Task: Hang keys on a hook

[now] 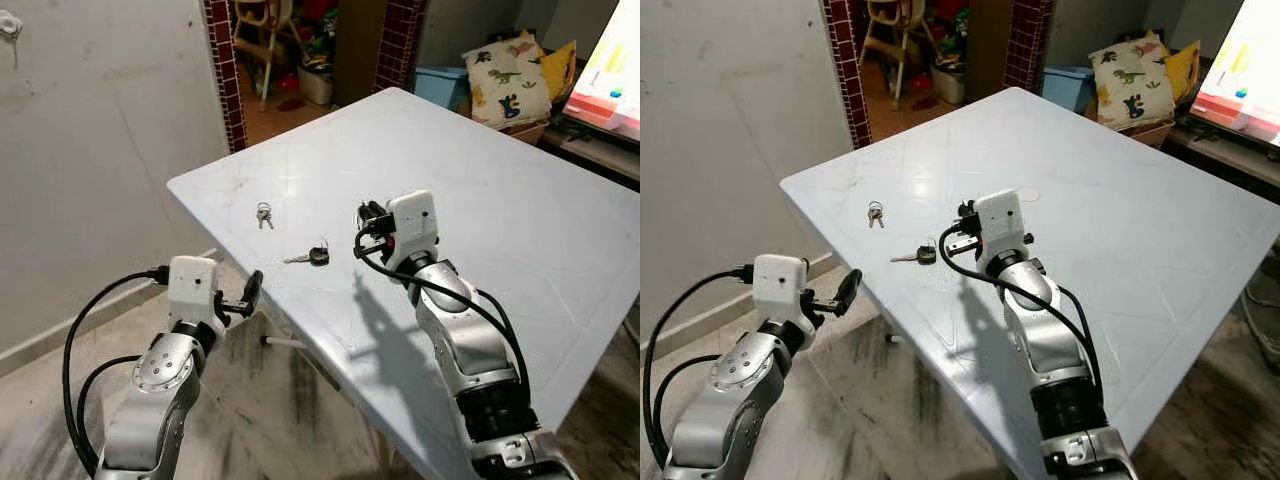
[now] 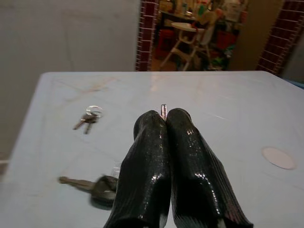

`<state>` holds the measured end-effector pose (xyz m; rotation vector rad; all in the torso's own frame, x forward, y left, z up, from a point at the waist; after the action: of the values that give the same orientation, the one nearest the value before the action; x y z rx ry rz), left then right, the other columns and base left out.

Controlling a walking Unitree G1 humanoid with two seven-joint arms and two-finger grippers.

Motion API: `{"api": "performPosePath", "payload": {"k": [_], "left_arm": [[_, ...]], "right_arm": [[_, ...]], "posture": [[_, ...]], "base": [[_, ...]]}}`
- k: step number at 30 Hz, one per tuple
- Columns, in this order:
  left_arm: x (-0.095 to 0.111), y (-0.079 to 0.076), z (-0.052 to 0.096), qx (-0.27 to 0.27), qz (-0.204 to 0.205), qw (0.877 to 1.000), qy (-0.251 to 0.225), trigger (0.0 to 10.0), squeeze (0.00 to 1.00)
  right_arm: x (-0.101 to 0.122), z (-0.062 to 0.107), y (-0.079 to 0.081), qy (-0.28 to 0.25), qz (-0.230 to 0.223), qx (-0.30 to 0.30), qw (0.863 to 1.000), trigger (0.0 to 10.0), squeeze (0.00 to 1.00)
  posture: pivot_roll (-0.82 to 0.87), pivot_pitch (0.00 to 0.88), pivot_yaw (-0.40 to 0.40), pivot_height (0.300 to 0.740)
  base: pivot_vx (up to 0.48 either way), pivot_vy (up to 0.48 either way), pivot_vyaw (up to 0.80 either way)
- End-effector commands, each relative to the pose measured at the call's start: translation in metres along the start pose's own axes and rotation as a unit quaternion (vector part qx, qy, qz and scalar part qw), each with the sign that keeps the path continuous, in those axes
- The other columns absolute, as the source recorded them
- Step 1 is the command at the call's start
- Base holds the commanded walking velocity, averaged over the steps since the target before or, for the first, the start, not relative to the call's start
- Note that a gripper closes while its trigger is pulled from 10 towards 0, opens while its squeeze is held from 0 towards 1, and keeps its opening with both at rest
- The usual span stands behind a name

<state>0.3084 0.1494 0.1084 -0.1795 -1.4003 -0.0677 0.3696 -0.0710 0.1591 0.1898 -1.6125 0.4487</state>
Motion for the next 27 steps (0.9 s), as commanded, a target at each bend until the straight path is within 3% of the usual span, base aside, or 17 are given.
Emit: {"api": "performPosePath", "payload": {"k": [1,10,24,27], "left_arm": [[0.000,0.001,-0.001,0.007,-0.008,1.000,0.001,10.0,0.00],[0.005,0.025,-0.005,0.080,-0.031,0.996,-0.018,10.0,0.00],[-0.002,0.027,-0.006,0.096,-0.015,0.995,-0.009,10.0,0.00],[-0.003,0.029,-0.007,0.098,-0.009,0.995,-0.004,10.0,0.00]], "right_arm": [[0.008,0.001,0.003,-0.011,0.007,0.007,1.000,10.0,0.00],[0.010,0.005,0.022,-0.013,0.011,0.042,0.999,10.0,0.00],[0.008,0.004,0.023,-0.007,0.024,0.043,0.999,10.0,0.00],[0.008,0.003,0.023,-0.007,0.017,0.039,0.999,10.0,0.00]], "posture": [[0.07,0.000,-0.019,0.740],[0.07,0.000,-0.026,0.740],[0.07,0.000,-0.032,0.740],[0.07,0.000,-0.031,0.740]], "base": [[0.000,0.000,0.00],[0.000,0.000,0.00],[0.000,0.000,0.72],[0.000,0.000,0.00]]}}
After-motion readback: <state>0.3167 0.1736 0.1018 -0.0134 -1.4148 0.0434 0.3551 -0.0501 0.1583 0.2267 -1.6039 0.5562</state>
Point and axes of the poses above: a point about 5 cm out from each wrist's last joint towards the gripper, its own z axis pointing back from the gripper into the wrist, its own x axis along the axis of the wrist's last joint, y = z × x, the point moved 4 cm from there along -z, pointing out of the wrist towards the gripper, and after that the axes turned 4 degrees about z, right-handed, at the moved point
